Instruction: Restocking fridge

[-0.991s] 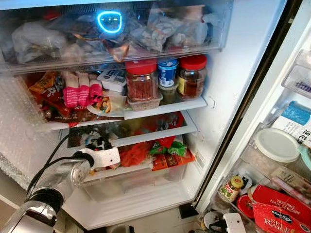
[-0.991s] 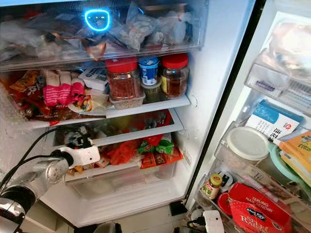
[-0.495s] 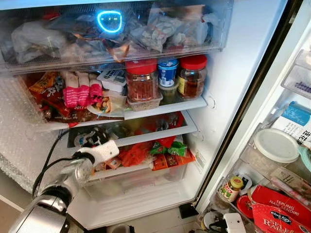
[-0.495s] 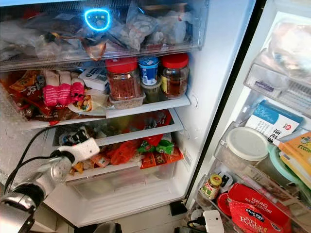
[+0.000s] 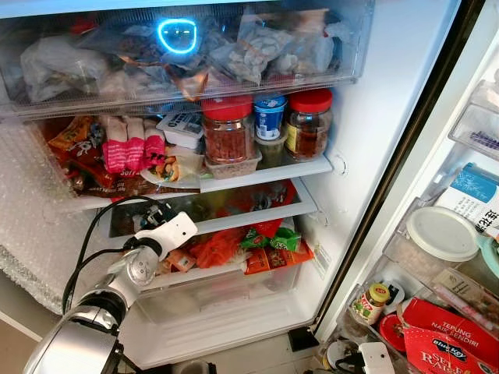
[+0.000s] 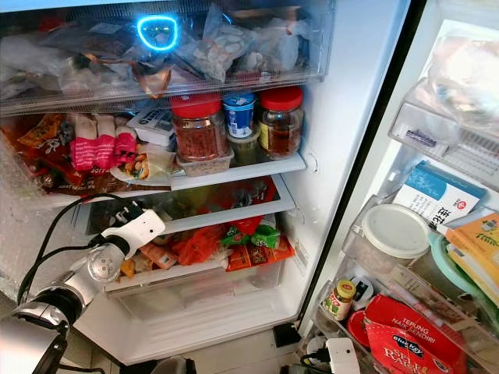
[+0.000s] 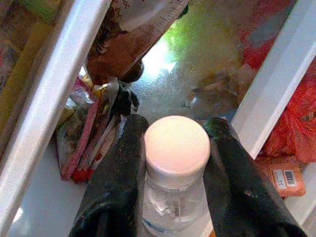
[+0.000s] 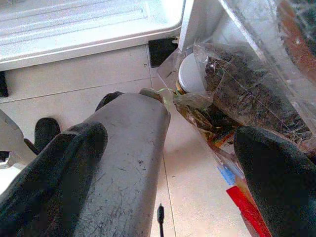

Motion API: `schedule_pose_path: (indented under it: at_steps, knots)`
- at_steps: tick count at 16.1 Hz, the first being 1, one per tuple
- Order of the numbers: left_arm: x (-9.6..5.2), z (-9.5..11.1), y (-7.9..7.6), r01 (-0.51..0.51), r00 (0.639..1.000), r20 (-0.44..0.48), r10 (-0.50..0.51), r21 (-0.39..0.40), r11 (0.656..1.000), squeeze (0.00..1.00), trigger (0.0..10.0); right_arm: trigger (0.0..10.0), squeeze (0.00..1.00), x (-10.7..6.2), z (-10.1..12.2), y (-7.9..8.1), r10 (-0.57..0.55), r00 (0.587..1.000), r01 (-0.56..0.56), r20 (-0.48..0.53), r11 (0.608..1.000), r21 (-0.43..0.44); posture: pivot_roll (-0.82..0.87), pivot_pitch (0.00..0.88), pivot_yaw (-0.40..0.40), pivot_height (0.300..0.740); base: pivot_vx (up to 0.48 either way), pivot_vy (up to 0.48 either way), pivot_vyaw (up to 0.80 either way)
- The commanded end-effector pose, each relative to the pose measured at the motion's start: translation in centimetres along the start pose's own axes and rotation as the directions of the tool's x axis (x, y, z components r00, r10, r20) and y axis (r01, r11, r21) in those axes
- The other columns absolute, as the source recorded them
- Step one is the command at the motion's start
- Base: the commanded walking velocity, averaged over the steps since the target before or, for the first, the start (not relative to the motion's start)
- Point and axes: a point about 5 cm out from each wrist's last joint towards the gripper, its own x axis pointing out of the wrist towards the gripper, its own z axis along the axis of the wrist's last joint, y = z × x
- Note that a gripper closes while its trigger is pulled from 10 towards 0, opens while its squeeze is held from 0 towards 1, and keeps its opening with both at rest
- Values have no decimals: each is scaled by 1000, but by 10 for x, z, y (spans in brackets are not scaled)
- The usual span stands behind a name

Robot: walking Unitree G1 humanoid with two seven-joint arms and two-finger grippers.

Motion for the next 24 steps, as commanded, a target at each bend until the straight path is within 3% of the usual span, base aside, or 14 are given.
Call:
schedule_pose_path:
  at_steps: [1,6,10,16,21,24]
  knots:
    - [-4,-7,-14,80,996,-35,-80,-7,997,0,10000,10000,0,-1,-6,1,3,1000,-3,-25,1000,6,20,0,-31,651,0,0,0]
    - [-7,-10,-17,115,993,-29,-113,57,992,0,10000,10000,0,-1,-6,2,6,1000,-6,-26,1000,4,21,0,-28,651,0,0,0]
    - [-12,-16,-27,191,981,-47,-186,152,970,0,10000,10000,0,0,-6,2,7,1000,-6,-24,1000,5,21,0,-28,651,248,0,0]
    - [-13,-24,-22,165,985,-93,-148,215,962,0,10000,10000,0,0,-6,2,7,1000,-7,-26,1000,6,21,0,-30,651,278,0,0]
    - [-15,-21,-30,226,974,-57,-219,283,932,0,10000,10000,0,0,-6,2,8,1000,-8,-24,1000,4,18,0,-30,651,118,0,0]
    - [-20,-32,-32,258,966,-100,-238,339,905,0,10000,10000,0,0,-6,2,10,1000,-10,-23,1000,3,19,0,-28,651,0,0,0]
